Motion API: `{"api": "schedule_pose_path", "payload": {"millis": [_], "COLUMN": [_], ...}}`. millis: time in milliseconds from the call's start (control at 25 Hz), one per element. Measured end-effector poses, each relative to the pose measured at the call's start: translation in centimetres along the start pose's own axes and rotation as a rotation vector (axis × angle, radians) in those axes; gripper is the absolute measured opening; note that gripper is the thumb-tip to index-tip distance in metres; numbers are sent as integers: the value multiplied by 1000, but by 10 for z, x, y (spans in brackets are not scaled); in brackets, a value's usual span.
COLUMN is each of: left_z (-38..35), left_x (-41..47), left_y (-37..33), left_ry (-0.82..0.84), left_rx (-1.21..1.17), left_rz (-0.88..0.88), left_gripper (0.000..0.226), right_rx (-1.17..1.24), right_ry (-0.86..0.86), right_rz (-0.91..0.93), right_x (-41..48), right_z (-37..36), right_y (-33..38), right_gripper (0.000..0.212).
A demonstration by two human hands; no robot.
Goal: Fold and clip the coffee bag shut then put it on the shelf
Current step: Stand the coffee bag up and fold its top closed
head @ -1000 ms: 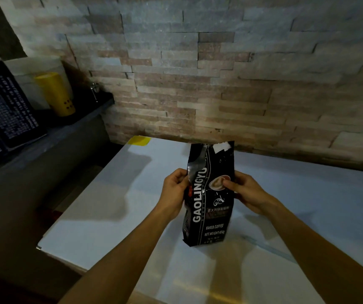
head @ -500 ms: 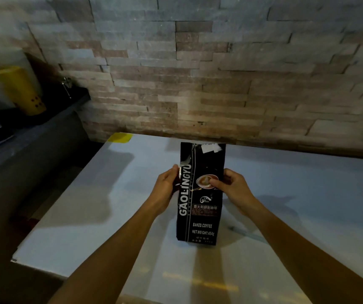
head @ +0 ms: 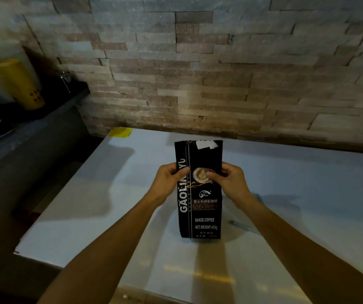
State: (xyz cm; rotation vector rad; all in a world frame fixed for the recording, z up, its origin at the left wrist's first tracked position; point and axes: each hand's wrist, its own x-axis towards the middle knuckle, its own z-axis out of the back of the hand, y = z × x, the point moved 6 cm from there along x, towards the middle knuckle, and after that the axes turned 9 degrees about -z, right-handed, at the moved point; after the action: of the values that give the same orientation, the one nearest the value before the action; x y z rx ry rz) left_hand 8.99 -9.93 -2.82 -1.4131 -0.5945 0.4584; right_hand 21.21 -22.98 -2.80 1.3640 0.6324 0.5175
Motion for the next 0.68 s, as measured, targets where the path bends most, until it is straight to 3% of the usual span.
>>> {"api": "schedule_pose_path", "payload": {"millis": [200, 400, 680], "left_z": [2, 1, -1], "left_x": [-4, 5, 11], "left_y": [-2, -27, -32], "left_ry": [58, 77, 72], "left_rx": [53, 21, 79], "left_rz": [-20, -83, -88], "left_gripper": [22, 21, 25], "right_rx": [-27, -61, -154], "right_ry": [52, 198, 188], "right_rz": [-3, 17, 18], "right_x": [-2, 4, 10], "right_z": [5, 7, 10], "right_y": [7, 29, 35], "right_gripper": [18, 30, 26]}}
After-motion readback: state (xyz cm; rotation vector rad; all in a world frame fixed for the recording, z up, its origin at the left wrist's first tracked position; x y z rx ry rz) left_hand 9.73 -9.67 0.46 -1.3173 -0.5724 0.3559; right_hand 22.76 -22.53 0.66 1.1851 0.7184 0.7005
